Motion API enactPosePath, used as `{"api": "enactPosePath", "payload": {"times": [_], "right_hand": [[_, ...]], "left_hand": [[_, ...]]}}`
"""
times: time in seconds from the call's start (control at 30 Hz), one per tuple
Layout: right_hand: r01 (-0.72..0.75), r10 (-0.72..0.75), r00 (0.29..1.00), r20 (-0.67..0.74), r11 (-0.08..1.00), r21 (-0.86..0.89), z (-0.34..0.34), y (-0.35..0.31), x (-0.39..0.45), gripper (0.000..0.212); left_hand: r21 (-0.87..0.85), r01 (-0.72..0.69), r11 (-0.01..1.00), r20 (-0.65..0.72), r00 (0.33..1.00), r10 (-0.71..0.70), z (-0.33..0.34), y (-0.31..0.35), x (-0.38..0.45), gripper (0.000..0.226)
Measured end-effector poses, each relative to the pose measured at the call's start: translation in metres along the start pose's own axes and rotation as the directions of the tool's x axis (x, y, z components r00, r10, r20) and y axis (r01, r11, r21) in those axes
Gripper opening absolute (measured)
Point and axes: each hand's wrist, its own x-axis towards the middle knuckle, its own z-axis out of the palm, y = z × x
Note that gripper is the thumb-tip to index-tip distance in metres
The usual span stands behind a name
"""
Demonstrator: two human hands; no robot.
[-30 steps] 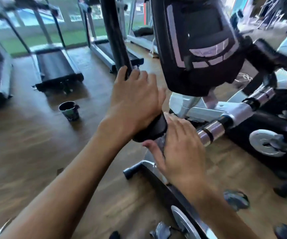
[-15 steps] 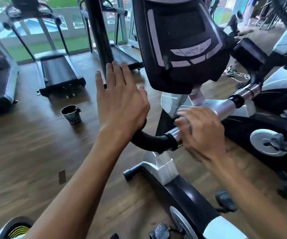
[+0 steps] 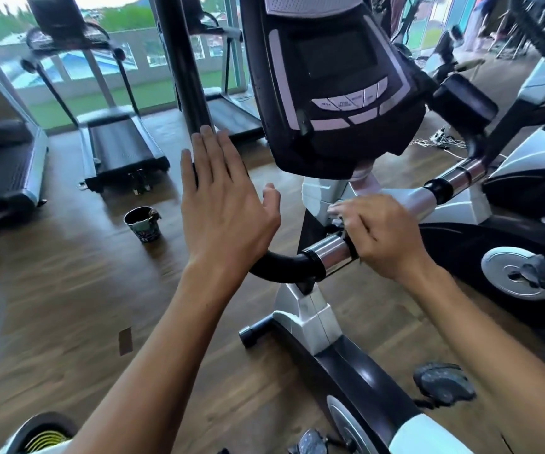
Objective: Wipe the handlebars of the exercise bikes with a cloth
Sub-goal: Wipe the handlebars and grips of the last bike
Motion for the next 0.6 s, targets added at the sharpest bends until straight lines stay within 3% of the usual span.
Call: {"api": "enactPosePath", "payload": {"times": [0.07, 0.1, 0.2, 0.27, 0.37, 0.43, 0.6], "right_hand": [[0.134, -0.128, 0.983, -0.132, 0.99, 0.04, 0.0, 0.004, -0.015, 0.044], [0.149, -0.144, 0.986, -0.089, 0.987, 0.053, -0.005, 0.007, -0.013, 0.046], [-0.048, 0.066, 0.96, 0.273, 0.996, -0.071, -0.018, 0.006, 0.023, 0.053], [-0.102, 0.159, 0.924, 0.347, 0.979, -0.175, -0.016, 0.005, 0.035, 0.052], [-0.04, 0.041, 0.996, 0.077, 0.999, -0.015, -0.008, -0.001, 0.012, 0.042], [0.06, -0.055, 0.99, -0.132, 0.998, 0.036, 0.002, -0.005, -0.013, 0.035], [0.058, -0.045, 0.961, -0.274, 0.998, 0.038, 0.012, -0.032, -0.02, 0.025]], "left_hand": [[0.008, -0.008, 1.0, -0.009, 1.0, 0.008, 0.0, 0.002, -0.002, 0.09], [0.008, -0.007, 1.0, -0.012, 1.0, 0.007, 0.0, 0.003, -0.003, 0.091], [0.007, 0.003, 1.0, -0.017, 1.0, -0.003, 0.001, 0.005, -0.004, 0.093], [0.003, 0.004, 1.0, -0.011, 1.0, -0.004, 0.001, 0.004, -0.005, 0.092], [-0.004, 0.003, 1.0, -0.019, 1.0, -0.003, 0.001, 0.003, -0.005, 0.092], [-0.005, 0.009, 1.0, -0.025, 1.0, -0.009, 0.001, 0.005, -0.005, 0.092], [0.003, 0.039, 0.999, -0.039, 0.999, -0.038, 0.001, 0.013, -0.002, 0.09]]}}
